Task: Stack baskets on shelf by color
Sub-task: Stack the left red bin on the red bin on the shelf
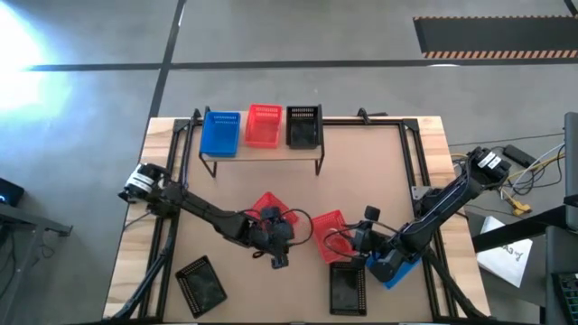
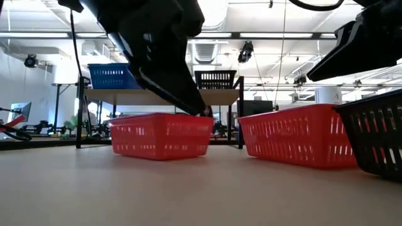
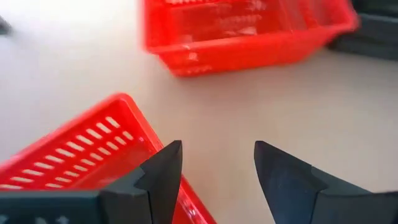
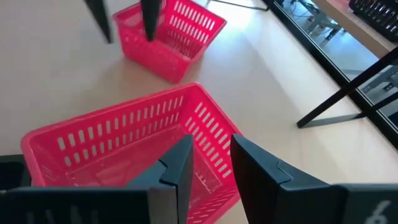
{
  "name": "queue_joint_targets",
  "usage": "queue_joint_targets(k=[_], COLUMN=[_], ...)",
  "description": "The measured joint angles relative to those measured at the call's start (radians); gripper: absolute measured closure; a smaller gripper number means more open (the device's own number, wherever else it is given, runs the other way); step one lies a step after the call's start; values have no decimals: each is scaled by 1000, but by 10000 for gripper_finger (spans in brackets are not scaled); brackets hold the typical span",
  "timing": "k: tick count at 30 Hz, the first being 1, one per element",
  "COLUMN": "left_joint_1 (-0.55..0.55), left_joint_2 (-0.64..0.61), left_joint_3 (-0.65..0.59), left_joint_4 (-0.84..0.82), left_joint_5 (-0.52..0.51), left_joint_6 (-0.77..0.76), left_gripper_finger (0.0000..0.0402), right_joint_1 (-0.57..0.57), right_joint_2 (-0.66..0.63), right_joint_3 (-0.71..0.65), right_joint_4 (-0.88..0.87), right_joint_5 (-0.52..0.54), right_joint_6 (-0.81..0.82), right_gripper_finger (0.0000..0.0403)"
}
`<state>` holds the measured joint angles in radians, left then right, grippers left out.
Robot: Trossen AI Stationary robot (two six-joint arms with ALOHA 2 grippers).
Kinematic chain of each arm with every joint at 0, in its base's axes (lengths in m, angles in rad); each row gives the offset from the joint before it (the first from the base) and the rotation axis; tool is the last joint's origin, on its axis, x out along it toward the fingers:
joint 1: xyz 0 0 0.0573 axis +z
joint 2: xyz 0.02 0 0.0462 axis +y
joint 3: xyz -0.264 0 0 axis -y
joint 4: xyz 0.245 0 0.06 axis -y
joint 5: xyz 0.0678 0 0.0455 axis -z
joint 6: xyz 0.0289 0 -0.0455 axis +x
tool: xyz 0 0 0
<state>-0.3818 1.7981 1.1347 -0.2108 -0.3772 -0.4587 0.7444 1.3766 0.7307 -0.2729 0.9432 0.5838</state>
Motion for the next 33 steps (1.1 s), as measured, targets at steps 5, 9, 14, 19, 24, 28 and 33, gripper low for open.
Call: queue_joint_targets(k=[5,9,14,19,24,28,33], left_joint_1=[-44,-59,-49,-50,-48,-45,-37], left_joint_2=[-15,-13,-12,-11,-11,-11,-11], left_joint_3=[32,37,17,-8,-37,-42,-45], left_joint_4=[20,9,-38,-91,-79,-79,-55], left_joint_5=[-171,-265,-248,-232,-207,-206,-201], left_joint_6=[-5,-29,-147,-215,-216,-216,-213], left_gripper_finger=[217,217,222,251,292,313,319], right_joint_1=[0,0,0,0,-1,-1,-1], right_joint_2=[0,0,0,0,0,0,0], right_joint_3=[-4,-7,-8,-8,-11,-15,-16], right_joint_4=[-1,-3,-2,-2,-1,2,2], right_joint_5=[0,0,0,1,8,11,11], right_joint_6=[0,0,0,0,-2,-1,-1], right_gripper_finger=[307,310,307,313,319,317,314])
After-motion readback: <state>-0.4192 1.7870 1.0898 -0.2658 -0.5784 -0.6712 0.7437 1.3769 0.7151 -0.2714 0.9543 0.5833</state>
